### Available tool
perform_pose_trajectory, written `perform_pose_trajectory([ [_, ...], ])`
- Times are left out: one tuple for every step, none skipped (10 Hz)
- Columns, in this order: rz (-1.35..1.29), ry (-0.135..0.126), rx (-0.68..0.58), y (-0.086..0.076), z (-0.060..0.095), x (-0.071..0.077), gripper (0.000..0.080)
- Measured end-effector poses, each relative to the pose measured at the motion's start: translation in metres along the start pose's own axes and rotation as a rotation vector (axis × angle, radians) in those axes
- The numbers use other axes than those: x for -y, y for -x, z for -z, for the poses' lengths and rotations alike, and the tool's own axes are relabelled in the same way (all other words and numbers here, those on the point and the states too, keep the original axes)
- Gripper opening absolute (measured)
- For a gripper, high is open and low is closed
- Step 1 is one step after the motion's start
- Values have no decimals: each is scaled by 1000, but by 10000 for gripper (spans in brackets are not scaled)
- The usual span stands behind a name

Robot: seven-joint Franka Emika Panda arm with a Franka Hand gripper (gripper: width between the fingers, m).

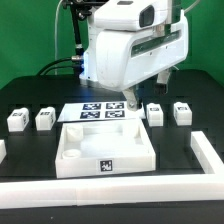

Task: Assemble one leg

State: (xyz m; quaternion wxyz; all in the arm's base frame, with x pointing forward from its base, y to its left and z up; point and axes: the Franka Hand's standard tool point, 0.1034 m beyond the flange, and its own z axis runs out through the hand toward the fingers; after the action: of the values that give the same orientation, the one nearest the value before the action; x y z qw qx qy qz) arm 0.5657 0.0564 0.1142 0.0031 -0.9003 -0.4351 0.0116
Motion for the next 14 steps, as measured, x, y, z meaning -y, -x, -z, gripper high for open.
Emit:
perform_pose_trajectory([
  [-1,-3,3,1,-3,0,650],
  [-1,-3,3,1,-3,0,650],
  [-1,-4,3,1,-3,0,650],
  [-1,-4,3,1,-3,0,650],
  [-1,-4,3,1,-3,0,650],
  [-1,-4,3,1,-3,0,650],
  [-1,-4,3,1,-3,1,650],
  [-1,-4,3,1,-3,1,650],
  [-1,-4,3,1,-3,1,650],
  [-1,-4,3,1,-3,1,650],
  [-1,-4,3,1,-3,1,650],
  [-1,-4,3,1,-3,1,650],
  [1,-4,3,1,-3,1,650],
  [38,-4,3,1,-3,0,650],
])
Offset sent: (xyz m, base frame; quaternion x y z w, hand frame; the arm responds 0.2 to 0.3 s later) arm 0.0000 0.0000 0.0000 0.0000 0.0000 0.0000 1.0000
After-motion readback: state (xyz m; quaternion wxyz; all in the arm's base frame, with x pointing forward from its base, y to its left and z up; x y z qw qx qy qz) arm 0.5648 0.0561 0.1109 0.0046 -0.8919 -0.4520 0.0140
